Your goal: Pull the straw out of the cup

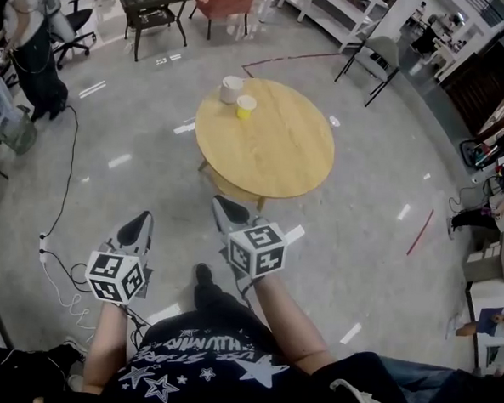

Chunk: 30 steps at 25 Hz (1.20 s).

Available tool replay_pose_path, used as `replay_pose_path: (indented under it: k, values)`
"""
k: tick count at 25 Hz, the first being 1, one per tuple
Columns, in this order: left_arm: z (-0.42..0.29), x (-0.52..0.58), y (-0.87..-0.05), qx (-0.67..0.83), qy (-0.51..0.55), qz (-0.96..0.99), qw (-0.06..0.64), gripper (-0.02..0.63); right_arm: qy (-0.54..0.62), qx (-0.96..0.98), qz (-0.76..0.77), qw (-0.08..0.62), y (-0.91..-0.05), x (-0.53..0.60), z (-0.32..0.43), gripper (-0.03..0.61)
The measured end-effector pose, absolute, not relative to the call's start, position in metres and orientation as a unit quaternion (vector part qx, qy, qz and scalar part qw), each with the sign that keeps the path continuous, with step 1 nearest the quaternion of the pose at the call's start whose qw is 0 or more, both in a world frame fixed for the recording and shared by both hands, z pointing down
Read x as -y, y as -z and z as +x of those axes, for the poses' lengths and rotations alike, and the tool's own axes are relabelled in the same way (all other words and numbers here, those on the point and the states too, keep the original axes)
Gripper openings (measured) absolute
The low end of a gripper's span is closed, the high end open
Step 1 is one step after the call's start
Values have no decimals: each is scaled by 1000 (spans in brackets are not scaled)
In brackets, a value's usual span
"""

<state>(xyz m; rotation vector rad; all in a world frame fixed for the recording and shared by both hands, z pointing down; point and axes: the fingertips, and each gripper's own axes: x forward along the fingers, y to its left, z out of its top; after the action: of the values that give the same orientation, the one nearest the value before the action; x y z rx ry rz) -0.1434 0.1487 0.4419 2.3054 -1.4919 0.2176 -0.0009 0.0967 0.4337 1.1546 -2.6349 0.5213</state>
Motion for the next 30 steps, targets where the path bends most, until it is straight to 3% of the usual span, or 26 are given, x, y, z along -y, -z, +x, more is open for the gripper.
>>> replay_pose_path:
  k: [21, 30]
  values:
    - [-81, -14, -442, 539, -70, 817, 192, 6, -194, 899, 378, 109, -454, 32, 62, -2]
    - [-87, 20, -439, 543, -75, 812, 199, 6, -199, 896, 382, 109, -454, 65, 59, -2]
